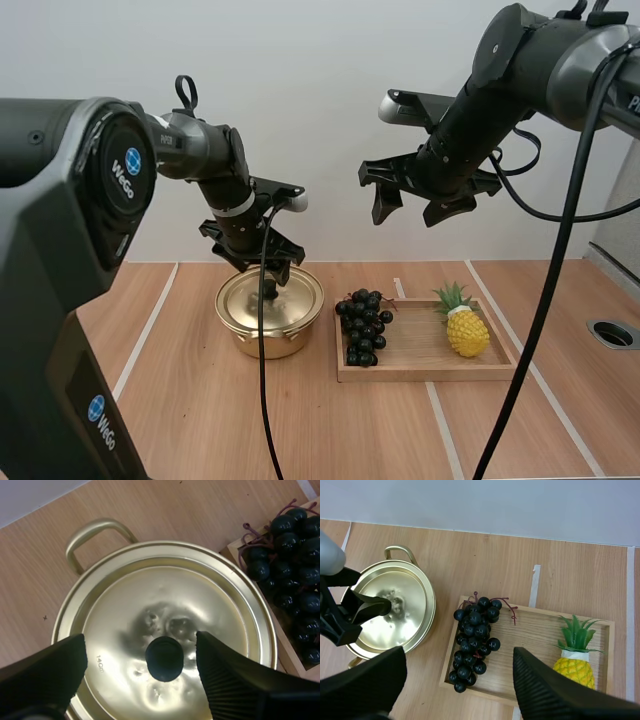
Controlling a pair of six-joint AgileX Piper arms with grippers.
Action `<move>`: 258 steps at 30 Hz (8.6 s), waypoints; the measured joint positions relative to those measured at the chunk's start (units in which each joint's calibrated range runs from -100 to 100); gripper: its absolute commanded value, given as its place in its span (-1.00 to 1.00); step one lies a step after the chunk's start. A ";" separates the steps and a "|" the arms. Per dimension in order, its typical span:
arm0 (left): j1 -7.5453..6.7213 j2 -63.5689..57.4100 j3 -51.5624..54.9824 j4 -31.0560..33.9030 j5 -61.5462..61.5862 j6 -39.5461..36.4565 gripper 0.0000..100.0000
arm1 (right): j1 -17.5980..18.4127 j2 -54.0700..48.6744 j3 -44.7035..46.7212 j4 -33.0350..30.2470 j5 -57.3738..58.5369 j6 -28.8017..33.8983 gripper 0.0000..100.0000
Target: Open the pot, put the grape inside, and close it
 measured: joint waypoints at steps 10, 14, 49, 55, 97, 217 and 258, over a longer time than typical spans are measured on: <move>-0.14 2.49 0.00 0.13 0.13 0.08 0.60 | 0.00 0.00 0.00 0.00 0.00 0.00 1.00; -0.14 2.76 0.00 0.13 2.00 -0.13 -1.00 | 0.00 0.00 0.00 0.00 0.00 0.00 1.00; -0.36 -9.23 -8.48 8.72 0.85 -9.33 -0.97 | 0.00 0.00 0.00 0.00 0.00 0.00 1.00; -0.36 -15.70 -12.51 9.26 0.61 -10.69 -0.97 | 0.00 0.00 0.00 0.00 0.00 0.00 1.00; -0.27 -38.11 -86.10 16.47 -9.84 -16.17 -1.00 | 0.00 6.38 0.00 3.26 -0.09 -2.39 1.00; -0.27 -37.13 -98.65 16.57 0.64 -14.11 -1.00 | 6.72 10.65 -9.47 -11.32 -7.45 -1.25 -1.00; -0.27 -37.13 -98.65 16.57 3.29 -13.27 -1.00 | 12.81 24.94 -17.29 3.04 -5.02 -14.54 -1.00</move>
